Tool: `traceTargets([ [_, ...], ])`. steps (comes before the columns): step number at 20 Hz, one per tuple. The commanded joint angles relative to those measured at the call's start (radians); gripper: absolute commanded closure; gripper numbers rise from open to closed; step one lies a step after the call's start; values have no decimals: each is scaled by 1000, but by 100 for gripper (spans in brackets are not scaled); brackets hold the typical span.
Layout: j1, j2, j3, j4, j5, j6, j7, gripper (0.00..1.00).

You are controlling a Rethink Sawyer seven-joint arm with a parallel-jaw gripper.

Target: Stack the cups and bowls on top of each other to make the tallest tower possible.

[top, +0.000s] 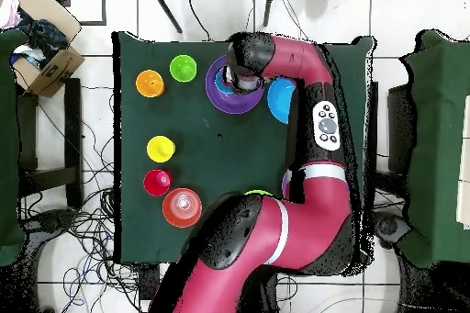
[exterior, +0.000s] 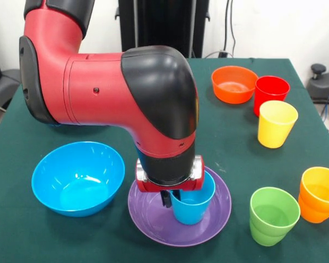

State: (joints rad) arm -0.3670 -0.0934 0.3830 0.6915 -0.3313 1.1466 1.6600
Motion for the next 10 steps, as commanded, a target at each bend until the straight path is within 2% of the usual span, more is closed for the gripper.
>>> traceTargets([
  [1, -1, 17, 77, -30, -47, 24, -330, 100],
  [7, -9, 4, 81, -2, -44, -12, -348, 100],
  [8, -12, 0, 81, 9, -44, -23, -352, 0],
  [10, -14, -7, 80, 24, -45, -39, -357, 0],
])
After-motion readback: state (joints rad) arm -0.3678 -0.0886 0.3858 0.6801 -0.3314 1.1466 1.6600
